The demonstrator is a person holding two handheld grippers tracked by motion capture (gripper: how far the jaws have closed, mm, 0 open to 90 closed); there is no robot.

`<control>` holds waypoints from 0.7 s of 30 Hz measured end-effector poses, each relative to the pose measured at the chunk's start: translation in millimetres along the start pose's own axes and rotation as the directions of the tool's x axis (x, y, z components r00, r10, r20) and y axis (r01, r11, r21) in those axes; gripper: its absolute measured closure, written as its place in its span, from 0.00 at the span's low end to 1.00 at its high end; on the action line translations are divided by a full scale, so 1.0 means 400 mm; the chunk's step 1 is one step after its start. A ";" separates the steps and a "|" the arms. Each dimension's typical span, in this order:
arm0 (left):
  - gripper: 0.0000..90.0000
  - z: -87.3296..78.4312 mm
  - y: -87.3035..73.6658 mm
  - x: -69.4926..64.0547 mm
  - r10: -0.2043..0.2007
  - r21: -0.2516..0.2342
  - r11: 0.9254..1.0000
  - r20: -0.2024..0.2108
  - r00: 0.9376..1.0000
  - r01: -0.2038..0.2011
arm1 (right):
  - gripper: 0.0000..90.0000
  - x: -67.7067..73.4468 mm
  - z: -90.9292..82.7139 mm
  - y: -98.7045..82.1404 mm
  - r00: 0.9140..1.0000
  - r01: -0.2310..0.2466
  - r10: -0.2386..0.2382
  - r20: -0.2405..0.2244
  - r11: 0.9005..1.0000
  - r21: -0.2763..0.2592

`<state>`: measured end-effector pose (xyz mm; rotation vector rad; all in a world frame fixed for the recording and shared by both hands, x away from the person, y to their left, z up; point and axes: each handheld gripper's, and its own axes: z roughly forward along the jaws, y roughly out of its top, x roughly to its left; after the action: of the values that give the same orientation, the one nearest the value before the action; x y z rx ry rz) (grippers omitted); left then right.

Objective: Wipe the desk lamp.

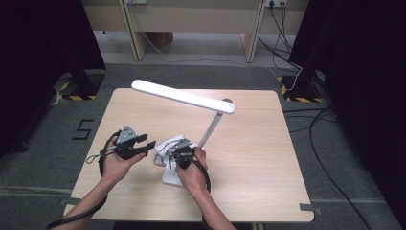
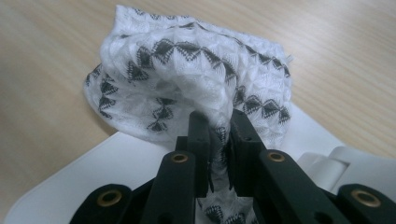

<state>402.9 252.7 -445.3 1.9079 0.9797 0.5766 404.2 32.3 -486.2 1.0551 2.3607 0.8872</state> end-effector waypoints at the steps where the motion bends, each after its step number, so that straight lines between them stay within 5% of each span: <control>1: 0.58 0.001 0.000 -0.001 -0.007 0.003 1.000 0.007 1.000 0.007 | 0.91 0.001 -0.004 -0.002 1.000 0.012 -0.012 -0.015 1.000 0.003; 11: 0.58 0.002 -0.006 -0.003 0.002 0.006 1.000 -0.002 1.000 -0.002 | 0.91 0.027 -0.039 -0.017 0.992 0.071 -0.068 -0.103 0.997 0.031; 21: 0.57 0.005 -0.017 -0.006 -0.001 0.016 1.000 0.004 1.000 0.001 | 0.91 0.051 -0.083 -0.045 0.975 0.118 -0.110 -0.194 0.992 0.034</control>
<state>400.2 252.0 -452.3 1.9222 0.9854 0.5654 362.7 26.0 -476.9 0.8746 2.5820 0.9339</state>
